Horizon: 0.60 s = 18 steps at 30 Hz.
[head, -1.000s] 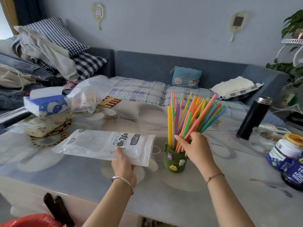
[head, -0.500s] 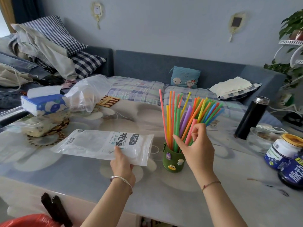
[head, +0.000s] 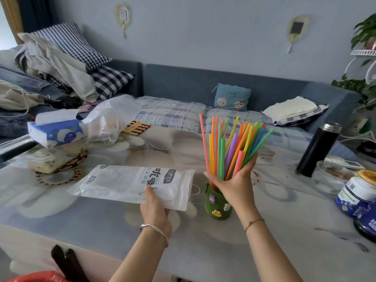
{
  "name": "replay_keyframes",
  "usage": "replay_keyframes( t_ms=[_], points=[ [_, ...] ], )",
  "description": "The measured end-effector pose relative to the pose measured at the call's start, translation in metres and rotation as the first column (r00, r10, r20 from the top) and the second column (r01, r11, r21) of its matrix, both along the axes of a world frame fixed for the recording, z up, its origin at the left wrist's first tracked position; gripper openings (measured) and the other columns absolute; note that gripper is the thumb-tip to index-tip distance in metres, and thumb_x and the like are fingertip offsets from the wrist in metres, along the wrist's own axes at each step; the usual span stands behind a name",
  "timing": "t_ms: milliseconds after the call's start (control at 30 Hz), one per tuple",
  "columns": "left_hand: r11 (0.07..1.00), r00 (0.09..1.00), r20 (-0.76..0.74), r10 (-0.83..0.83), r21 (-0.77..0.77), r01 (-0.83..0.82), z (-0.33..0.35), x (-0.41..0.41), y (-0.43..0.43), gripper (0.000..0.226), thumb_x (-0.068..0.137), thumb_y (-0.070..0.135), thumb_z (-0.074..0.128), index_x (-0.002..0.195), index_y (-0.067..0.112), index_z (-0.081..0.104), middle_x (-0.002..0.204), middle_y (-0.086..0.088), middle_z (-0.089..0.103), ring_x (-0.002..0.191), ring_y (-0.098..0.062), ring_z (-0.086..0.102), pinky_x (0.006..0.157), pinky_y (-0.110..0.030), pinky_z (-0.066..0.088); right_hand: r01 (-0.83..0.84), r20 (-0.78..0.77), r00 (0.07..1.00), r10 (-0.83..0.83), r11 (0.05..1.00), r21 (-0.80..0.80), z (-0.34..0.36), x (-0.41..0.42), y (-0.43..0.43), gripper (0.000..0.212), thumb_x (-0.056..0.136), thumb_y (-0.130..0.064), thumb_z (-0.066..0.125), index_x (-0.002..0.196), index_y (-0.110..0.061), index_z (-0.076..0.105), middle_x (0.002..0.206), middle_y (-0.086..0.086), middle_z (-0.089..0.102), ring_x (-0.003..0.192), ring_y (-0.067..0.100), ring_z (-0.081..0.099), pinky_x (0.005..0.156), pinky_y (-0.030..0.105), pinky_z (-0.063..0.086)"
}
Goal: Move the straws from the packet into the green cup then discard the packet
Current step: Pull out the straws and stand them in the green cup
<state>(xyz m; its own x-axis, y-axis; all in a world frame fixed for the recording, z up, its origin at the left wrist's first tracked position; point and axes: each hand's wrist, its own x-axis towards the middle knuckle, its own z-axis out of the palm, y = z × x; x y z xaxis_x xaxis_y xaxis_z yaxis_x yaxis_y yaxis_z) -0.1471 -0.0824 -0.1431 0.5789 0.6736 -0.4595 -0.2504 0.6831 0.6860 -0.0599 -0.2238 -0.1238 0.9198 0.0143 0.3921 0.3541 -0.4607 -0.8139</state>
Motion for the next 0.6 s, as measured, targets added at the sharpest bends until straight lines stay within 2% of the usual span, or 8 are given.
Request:
replay_keyframes(
  t_ms=[133, 200, 300, 400, 467, 533, 600],
  points=[
    [1.000, 1.000, 0.008, -0.002, -0.005, 0.002, 0.001, 0.003, 0.000, 0.042, 0.101, 0.033, 0.046, 0.134, 0.007, 0.053, 0.113, -0.006, 0.063, 0.099, -0.025, 0.061, 0.098, -0.041, 0.050, 0.068, 0.026, 0.997, -0.067, 0.997, -0.041, -0.004, 0.000, 0.013, 0.137, 0.051, -0.051, 0.084, 0.146, -0.027, -0.011, 0.137, 0.008, 0.049, 0.108, 0.033, 0.061, 0.086, 0.051, 0.053],
    [1.000, 1.000, 0.016, -0.003, -0.010, 0.003, 0.002, 0.002, -0.001, 0.040, 0.101, 0.032, 0.046, 0.131, 0.007, 0.054, 0.105, -0.004, 0.065, 0.092, -0.023, 0.063, 0.097, -0.041, 0.050, 0.088, 0.021, 0.996, -0.088, 0.996, -0.030, -0.008, 0.000, 0.017, 0.130, 0.058, -0.039, 0.085, 0.147, -0.024, -0.008, 0.131, 0.009, 0.054, 0.103, 0.034, 0.063, 0.085, 0.049, 0.054],
    [1.000, 1.000, 0.028, 0.004, -0.023, -0.003, 0.002, 0.002, -0.001, 0.032, 0.102, 0.031, 0.045, 0.125, 0.012, 0.055, 0.090, 0.001, 0.063, 0.078, -0.015, 0.061, 0.091, -0.038, 0.049, 0.085, -0.035, 0.996, -0.084, 0.996, 0.028, -0.009, 0.004, 0.015, 0.112, 0.067, -0.019, 0.079, 0.147, -0.023, 0.002, 0.110, 0.007, 0.063, 0.092, 0.032, 0.065, 0.076, 0.040, 0.054],
    [1.000, 1.000, 0.031, 0.006, -0.028, -0.005, 0.003, 0.002, 0.001, 0.025, 0.101, 0.031, 0.046, 0.119, 0.015, 0.054, 0.089, 0.002, 0.063, 0.077, -0.013, 0.061, 0.090, -0.037, 0.049, 0.033, -0.067, 0.997, -0.023, 0.989, 0.142, -0.002, 0.007, 0.007, 0.089, 0.069, -0.010, 0.077, 0.140, -0.018, 0.023, 0.103, -0.003, 0.055, 0.093, 0.024, 0.061, 0.077, 0.032, 0.050],
    [1.000, 0.999, 0.034, 0.009, -0.024, -0.008, 0.003, 0.001, 0.002, 0.023, 0.101, 0.031, 0.046, 0.117, 0.016, 0.054, 0.089, 0.003, 0.063, 0.077, -0.013, 0.061, 0.090, -0.037, 0.049, -0.004, -0.065, 0.998, 0.014, 0.988, 0.153, 0.005, 0.007, 0.002, 0.073, 0.070, -0.010, 0.077, 0.129, -0.015, 0.035, 0.101, -0.007, 0.054, 0.089, 0.017, 0.057, 0.076, 0.027, 0.046],
    [1.000, 0.999, 0.042, 0.010, -0.023, -0.009, 0.003, 0.000, 0.002, 0.023, 0.101, 0.030, 0.046, 0.117, 0.016, 0.054, 0.089, 0.003, 0.063, 0.077, -0.013, 0.061, 0.090, -0.038, 0.049, -0.040, -0.039, 0.998, 0.047, 0.987, 0.158, 0.010, 0.008, -0.002, 0.061, 0.070, -0.011, 0.078, 0.119, -0.017, 0.041, 0.092, -0.015, 0.054, 0.081, 0.008, 0.055, 0.072, 0.022, 0.045],
    [1.000, 0.999, 0.046, 0.006, -0.023, -0.005, 0.003, 0.000, 0.002, 0.023, 0.101, 0.030, 0.046, 0.117, 0.016, 0.054, 0.089, 0.003, 0.063, 0.077, -0.014, 0.061, 0.087, -0.038, 0.051, -0.075, -0.028, 0.996, 0.081, 0.984, 0.161, 0.012, 0.009, -0.005, 0.060, 0.069, -0.013, 0.080, 0.116, -0.021, 0.043, 0.089, -0.021, 0.053, 0.079, 0.002, 0.054, 0.068, 0.016, 0.042]
  ],
)
